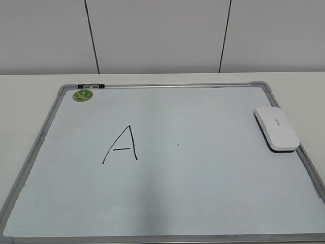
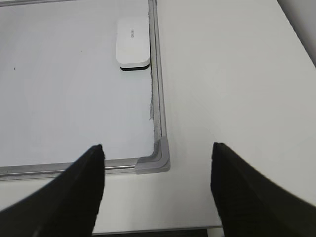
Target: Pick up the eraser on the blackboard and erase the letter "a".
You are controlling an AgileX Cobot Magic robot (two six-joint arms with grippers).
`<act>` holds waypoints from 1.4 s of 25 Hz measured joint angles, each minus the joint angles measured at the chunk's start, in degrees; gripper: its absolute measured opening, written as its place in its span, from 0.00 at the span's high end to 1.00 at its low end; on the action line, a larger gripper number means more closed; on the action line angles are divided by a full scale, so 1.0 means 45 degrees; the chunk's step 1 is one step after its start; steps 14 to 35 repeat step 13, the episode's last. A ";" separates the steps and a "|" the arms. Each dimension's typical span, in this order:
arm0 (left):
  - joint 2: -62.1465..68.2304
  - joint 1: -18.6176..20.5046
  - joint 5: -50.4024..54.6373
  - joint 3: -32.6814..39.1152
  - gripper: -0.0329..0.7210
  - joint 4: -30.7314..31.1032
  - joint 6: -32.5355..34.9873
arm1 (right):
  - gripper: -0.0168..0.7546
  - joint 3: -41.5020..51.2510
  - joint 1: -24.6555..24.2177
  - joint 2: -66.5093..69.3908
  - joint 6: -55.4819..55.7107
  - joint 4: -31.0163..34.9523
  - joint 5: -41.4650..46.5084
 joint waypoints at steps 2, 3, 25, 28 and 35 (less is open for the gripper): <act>0.0000 0.0000 0.0000 0.0000 0.50 0.0000 0.0000 | 0.33 0.0000 0.0000 0.0000 0.0000 0.0000 0.0000; 0.0000 0.0000 0.0000 0.0000 0.50 0.0000 0.0000 | 0.33 0.0000 0.0000 0.0000 0.0000 0.0000 0.0000; -0.0011 0.0000 0.0000 0.0000 0.50 0.0000 0.0000 | 0.33 0.0000 0.0000 0.0000 0.0000 0.0000 0.0000; -0.0011 0.0000 0.0000 0.0000 0.50 0.0000 0.0000 | 0.33 0.0000 0.0000 0.0000 0.0000 0.0000 0.0000; -0.0011 0.0000 0.0000 0.0000 0.50 0.0000 0.0000 | 0.33 0.0000 0.0000 0.0000 0.0000 0.0000 0.0000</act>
